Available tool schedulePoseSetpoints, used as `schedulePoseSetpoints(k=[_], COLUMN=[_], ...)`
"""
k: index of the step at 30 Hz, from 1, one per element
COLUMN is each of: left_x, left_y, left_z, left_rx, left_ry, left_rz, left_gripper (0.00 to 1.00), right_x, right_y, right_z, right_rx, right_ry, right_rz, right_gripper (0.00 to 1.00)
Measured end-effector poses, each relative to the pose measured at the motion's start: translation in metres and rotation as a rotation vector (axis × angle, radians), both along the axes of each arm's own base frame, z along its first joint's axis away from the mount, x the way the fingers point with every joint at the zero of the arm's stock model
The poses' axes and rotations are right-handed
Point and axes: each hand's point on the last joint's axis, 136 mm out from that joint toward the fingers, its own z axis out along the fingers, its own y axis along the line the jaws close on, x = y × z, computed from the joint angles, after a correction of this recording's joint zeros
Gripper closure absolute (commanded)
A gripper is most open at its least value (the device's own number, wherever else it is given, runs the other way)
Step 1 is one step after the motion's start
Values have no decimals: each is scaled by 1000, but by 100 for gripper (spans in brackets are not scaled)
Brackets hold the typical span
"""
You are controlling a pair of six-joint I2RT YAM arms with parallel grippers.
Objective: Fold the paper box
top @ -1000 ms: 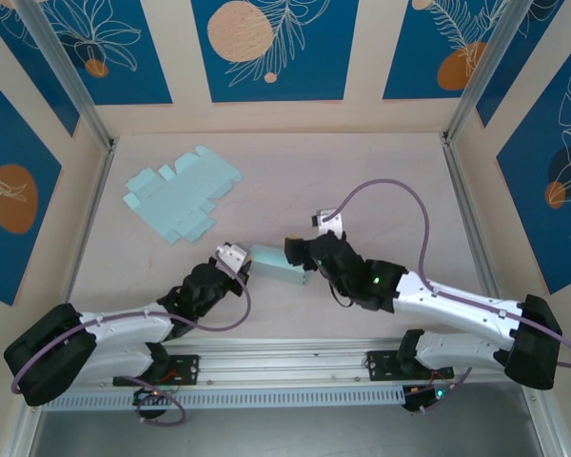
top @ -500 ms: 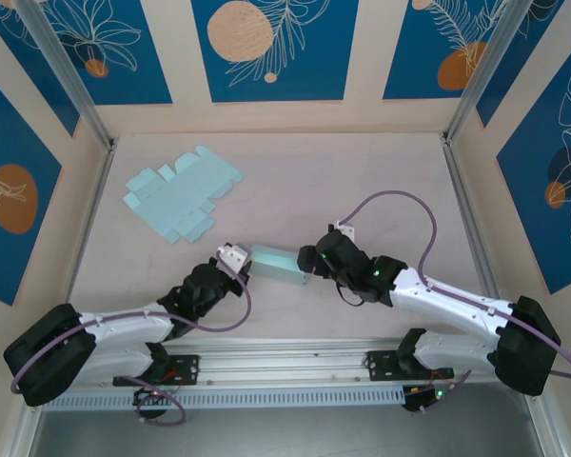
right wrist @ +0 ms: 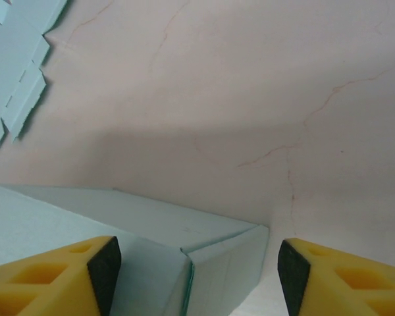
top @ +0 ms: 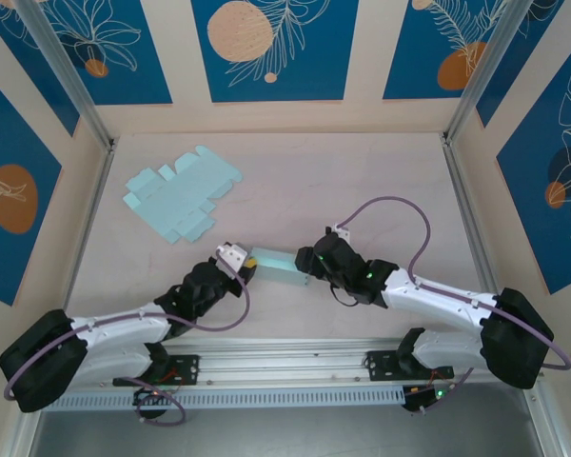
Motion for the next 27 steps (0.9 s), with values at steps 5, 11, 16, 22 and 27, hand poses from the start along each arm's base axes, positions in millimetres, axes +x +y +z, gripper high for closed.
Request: schedulePoseSetpoints(k=[5,11,16,22,27], left_x=[-8,-24,-32,-26,-1], left_y=[4,5,8,17,17], left_z=[0,7,18,33,64], left_rx=[-14,-66,-138,-196,-266], left_ry=[44,96,122,207,287], left_rz=[-5,-43,-46,62,172], left_gripper=[34,13,7,7,6], right_x=[5,10,12,12,10], right_y=[6,12,12,14,15], right_z=[-3,-4,-6,-6,-5], right_rx=[38,55,59,79,64], right_ry=[-10,-23,-46,-90,-114], right_rz=[-15,-23,-37,-49,-54], right_gripper=[42,43,43,43,43])
